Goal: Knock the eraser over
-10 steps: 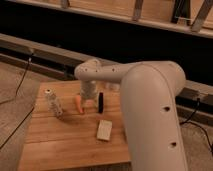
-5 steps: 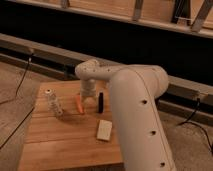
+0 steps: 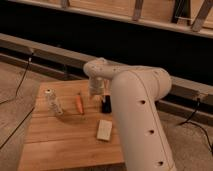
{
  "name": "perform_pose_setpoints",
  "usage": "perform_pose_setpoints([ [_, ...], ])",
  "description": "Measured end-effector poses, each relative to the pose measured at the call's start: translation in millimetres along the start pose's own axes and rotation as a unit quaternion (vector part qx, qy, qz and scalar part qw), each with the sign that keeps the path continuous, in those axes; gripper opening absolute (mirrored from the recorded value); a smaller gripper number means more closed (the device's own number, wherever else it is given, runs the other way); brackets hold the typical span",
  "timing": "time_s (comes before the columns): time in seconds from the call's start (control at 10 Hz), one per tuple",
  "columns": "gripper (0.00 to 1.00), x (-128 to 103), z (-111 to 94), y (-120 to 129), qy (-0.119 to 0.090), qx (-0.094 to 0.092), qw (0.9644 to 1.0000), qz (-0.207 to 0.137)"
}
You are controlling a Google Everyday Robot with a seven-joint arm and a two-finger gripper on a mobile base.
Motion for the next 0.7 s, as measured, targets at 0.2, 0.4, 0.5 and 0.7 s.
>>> perform_pose_setpoints([
  [0.2,0.65,-2,-12,-11,-0.008,0.004,1.0000,0.004],
  [0.4,0.65,-2,-28,-11,-0.018,0.011,0.9998,-0.003],
  [0.5,0.65,-2,-33,-13,-0.021,0.016,0.9996,-0.005],
  [0.7,0.65,-2,-34,-15,-0.021,0.017,0.9996,-0.004],
])
